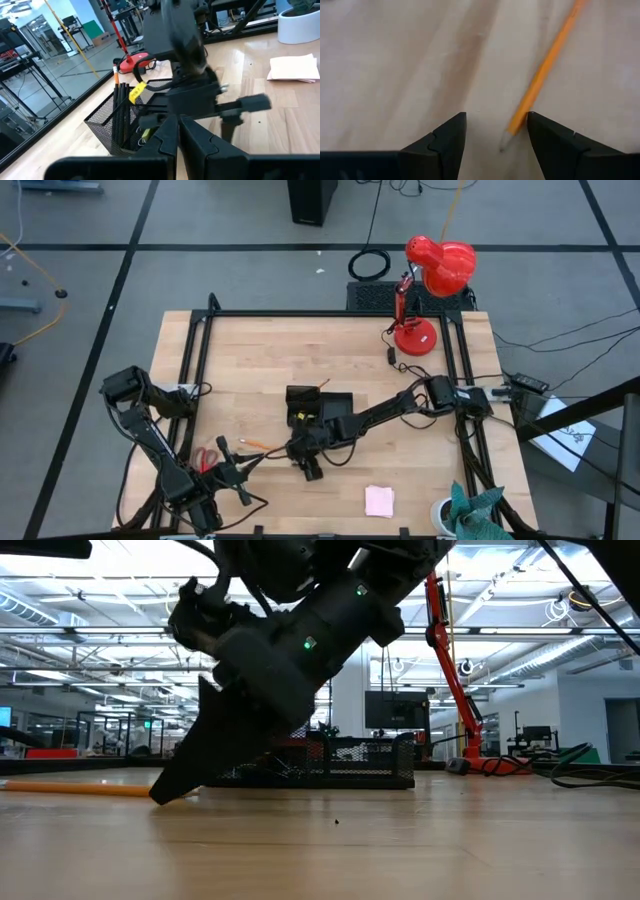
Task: Pick and place office supplies into organizer
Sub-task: Put the pencil into the mesh desk organizer
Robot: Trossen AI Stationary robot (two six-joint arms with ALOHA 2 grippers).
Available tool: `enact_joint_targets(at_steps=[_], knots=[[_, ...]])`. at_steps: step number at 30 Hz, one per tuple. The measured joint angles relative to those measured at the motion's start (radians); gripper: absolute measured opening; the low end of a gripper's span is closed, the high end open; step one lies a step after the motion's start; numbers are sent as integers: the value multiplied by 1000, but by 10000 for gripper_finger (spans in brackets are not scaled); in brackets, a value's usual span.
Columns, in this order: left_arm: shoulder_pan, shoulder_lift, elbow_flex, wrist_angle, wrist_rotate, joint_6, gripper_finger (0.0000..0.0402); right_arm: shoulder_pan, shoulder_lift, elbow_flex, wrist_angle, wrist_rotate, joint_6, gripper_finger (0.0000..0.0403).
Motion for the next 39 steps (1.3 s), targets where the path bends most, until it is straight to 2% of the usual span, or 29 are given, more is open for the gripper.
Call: enact_joint_targets(at_steps=[6,9,13,19,24,27,30,36,39], knots=[[0,0,0,2,1,-1,26,21,1,-1,20,-182,-66,203],[0,0,0,2,1,-3,26,36,1,-2,70,-204,-103,203],[0,0,0,3,18,-4,26,47,1,-2,138,-194,-104,203],[0,0,0,4,26,-15,26,41,1,-2,111,-173,-56,203],[0,0,0,4,27,-18,26,39,1,-2,59,-4,-36,194],[0,0,0,4,28,-22,26,40,-4,-2,27,96,-53,168],[0,0,0,5,37,-22,26,40,-6,-2,21,138,-64,125],[0,0,0,5,51,-22,26,47,-6,-2,2,103,-100,17],[0,0,0,5,50,-17,26,60,-6,-2,6,63,-107,10]])
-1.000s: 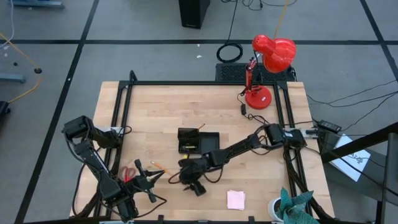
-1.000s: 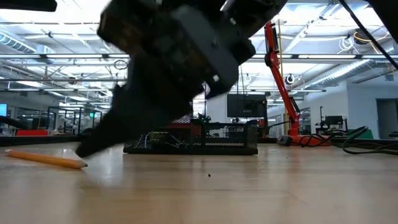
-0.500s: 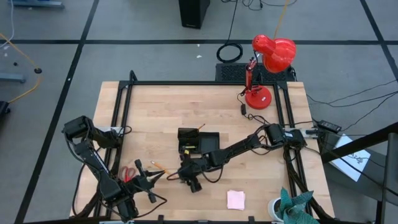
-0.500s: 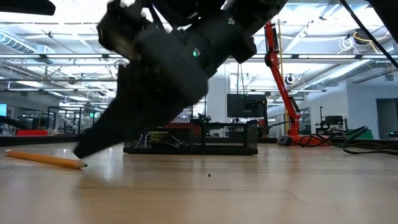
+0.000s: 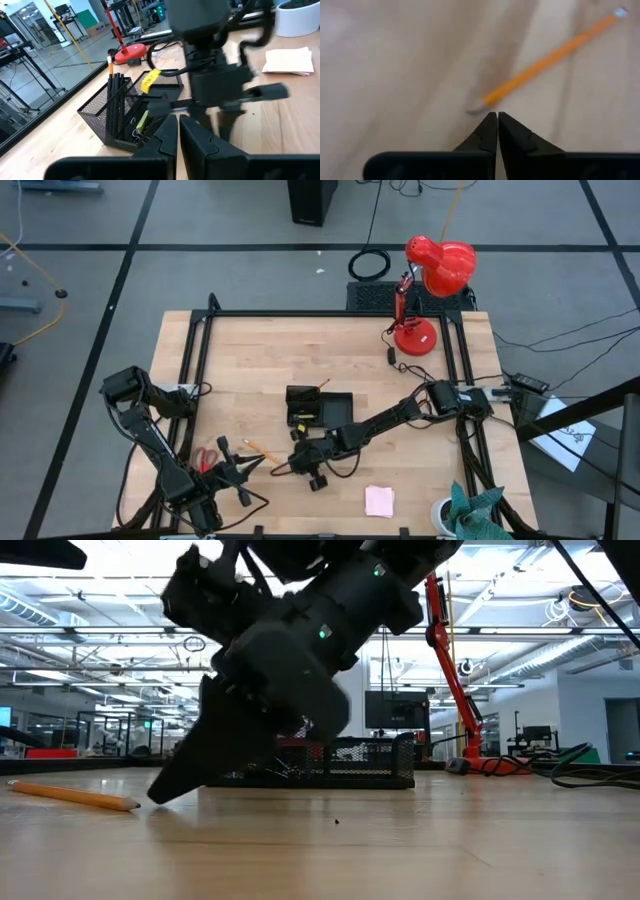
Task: Pick and place office supplies into organizer
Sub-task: Put the pencil into the mesh desk organizer
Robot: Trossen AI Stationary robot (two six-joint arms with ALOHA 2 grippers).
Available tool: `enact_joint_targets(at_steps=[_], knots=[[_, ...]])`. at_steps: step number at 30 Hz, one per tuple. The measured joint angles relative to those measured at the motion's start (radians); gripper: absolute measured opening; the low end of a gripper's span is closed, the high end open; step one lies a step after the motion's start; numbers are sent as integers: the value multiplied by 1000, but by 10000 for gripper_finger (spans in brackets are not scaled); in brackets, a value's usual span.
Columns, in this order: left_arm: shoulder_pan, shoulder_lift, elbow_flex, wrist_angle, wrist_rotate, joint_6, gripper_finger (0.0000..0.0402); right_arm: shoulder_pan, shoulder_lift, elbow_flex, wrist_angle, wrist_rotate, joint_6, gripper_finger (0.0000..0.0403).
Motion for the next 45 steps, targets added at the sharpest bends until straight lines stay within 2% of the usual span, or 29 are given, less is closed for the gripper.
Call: enact_joint_targets(at_steps=[4,8,16,23,27,31,34,40,45], knots=[[5,0,0,0,0,6,26,20,0,0,55,-18,-24,18],[16,0,0,0,0,6,26,37,0,0,123,-92,-67,6],[24,0,0,0,0,4,26,43,-27,3,86,96,-60,1],[24,0,0,0,5,8,26,21,-1,0,2,95,-26,1],[24,1,0,-2,9,10,26,25,30,1,70,95,-30,1],[24,1,0,-2,10,14,26,34,71,2,187,-18,-53,0],[24,1,0,-2,10,13,26,34,73,2,206,-86,-62,0],[24,1,0,-1,12,11,26,39,65,1,209,-95,-103,0],[35,1,0,6,67,-54,26,37,48,0,180,-78,-76,0]])
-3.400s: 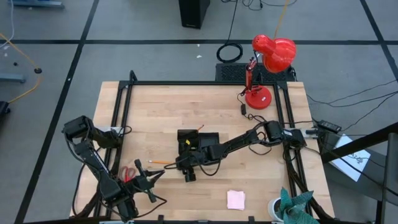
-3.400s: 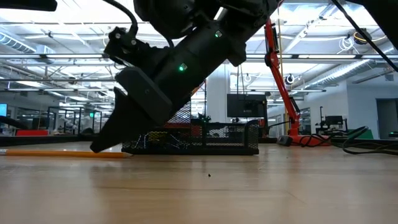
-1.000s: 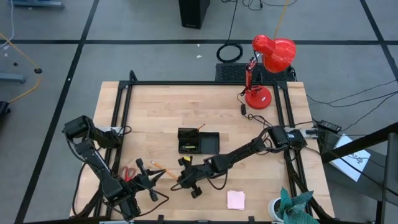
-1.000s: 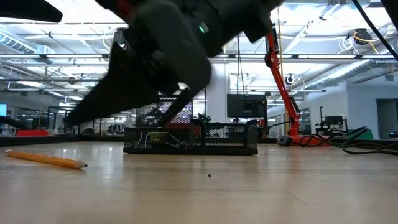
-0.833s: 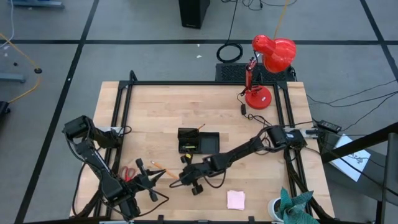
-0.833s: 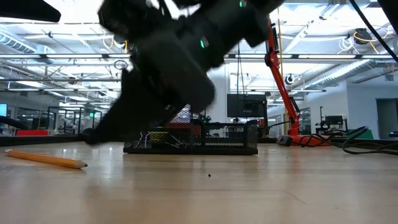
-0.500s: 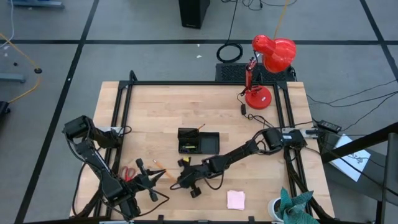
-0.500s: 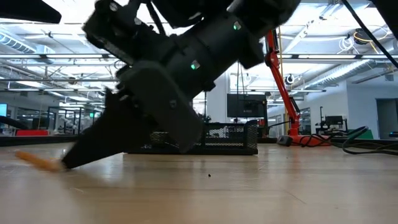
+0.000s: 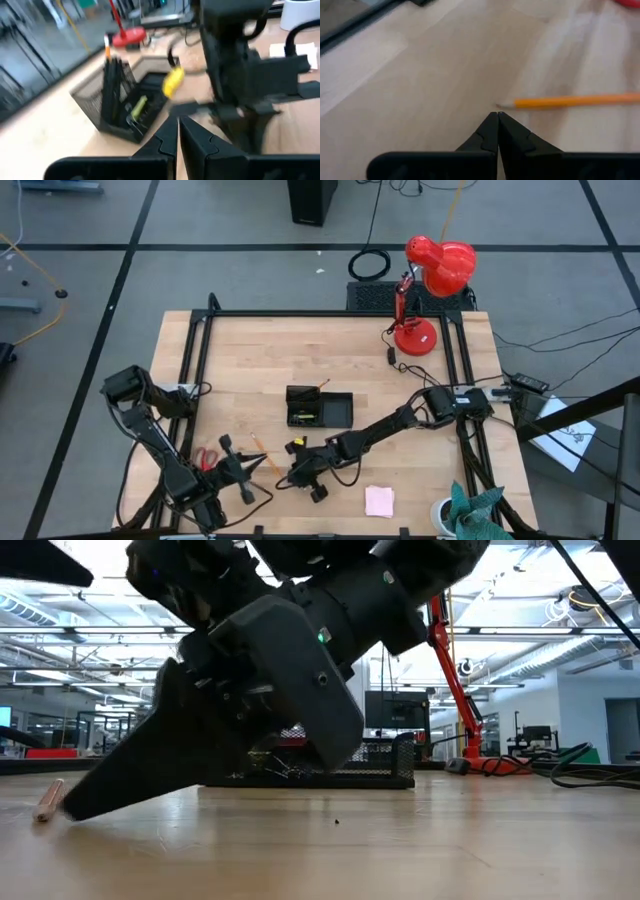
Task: Pick and place office supplies into organizer
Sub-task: Put the pencil into the mesh desk organizer
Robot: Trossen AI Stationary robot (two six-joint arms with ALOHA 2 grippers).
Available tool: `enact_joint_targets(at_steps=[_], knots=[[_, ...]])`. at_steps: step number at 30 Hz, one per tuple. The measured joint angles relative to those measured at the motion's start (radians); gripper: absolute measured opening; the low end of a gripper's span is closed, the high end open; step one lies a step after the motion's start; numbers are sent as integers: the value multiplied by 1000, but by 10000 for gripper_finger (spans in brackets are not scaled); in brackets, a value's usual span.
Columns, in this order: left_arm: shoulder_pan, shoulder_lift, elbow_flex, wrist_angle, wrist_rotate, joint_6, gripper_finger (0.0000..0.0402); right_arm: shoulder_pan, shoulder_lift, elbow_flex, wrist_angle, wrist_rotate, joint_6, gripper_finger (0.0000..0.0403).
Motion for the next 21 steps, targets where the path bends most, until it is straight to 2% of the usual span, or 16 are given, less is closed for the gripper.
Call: enact_joint_targets(at_steps=[4,7,11,15,18,21], knots=[[52,0,0,82,123,-11,26,-1,-80,0,-104,114,-10,0],[104,2,0,217,254,138,26,-2,-161,0,-194,149,-18,0],[161,9,0,421,360,366,26,1,-267,-23,-279,150,-1,0],[207,16,0,524,508,484,26,10,-401,-165,-232,192,22,0],[229,16,0,537,561,481,26,22,-528,-315,-139,278,33,0],[243,16,0,529,630,457,26,28,-667,-459,-50,306,51,0]])
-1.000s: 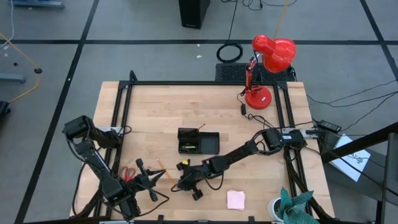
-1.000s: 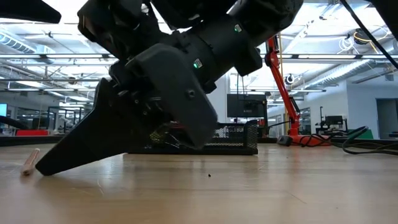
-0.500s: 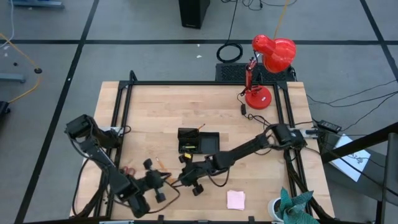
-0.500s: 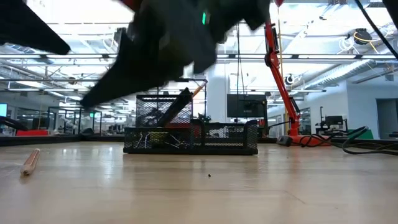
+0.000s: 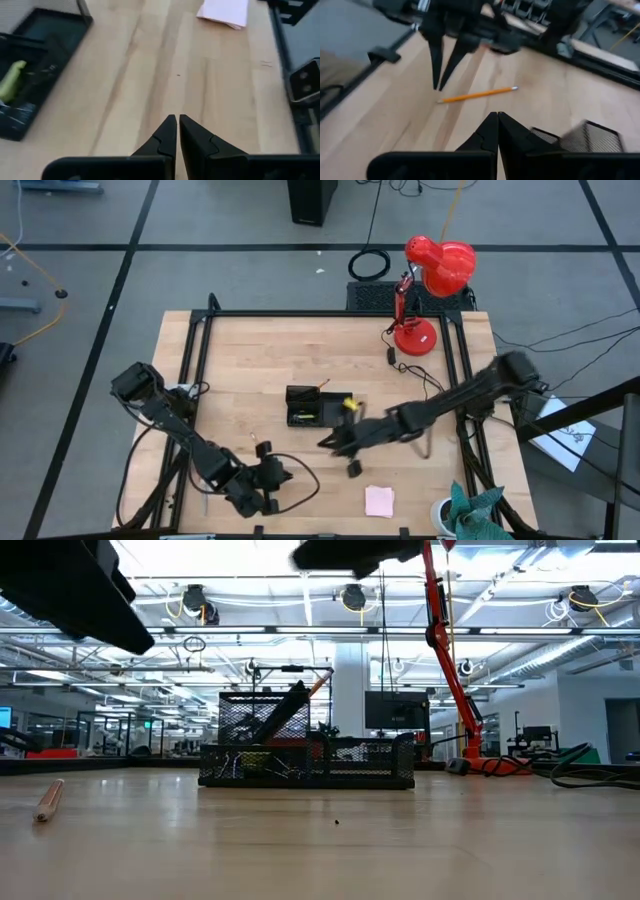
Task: Pick and place office supplies into organizer
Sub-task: Put the pencil into the mesh desk organizer
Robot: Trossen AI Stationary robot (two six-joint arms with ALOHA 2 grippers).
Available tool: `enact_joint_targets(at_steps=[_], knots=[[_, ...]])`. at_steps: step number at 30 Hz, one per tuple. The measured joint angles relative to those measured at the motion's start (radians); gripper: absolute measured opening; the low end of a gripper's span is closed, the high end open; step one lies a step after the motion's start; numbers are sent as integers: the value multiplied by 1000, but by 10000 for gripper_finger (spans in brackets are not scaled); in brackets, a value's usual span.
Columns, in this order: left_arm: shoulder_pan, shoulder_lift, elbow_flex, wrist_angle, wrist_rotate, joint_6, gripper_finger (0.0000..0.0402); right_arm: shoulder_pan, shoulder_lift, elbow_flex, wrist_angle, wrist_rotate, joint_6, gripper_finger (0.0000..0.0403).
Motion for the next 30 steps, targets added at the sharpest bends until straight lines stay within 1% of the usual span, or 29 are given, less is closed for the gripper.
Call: enact_joint_targets(at_steps=[3,7,13,17,22,26,30], knots=[[6,17,0,15,44,-12,26,1,-131,-124,67,3,33,0],[9,66,0,15,93,-31,26,1,-280,-256,140,5,59,0],[15,135,0,14,116,-57,26,1,-427,-394,245,7,70,0],[27,186,0,7,143,-90,26,-1,-472,-441,292,7,69,0],[29,228,6,0,186,-172,26,-1,-479,-446,290,7,69,0],[0,225,5,-40,191,-250,26,-1,-479,-446,288,7,68,0],[-47,191,5,-100,200,-332,26,-2,-479,-446,284,7,68,0]])
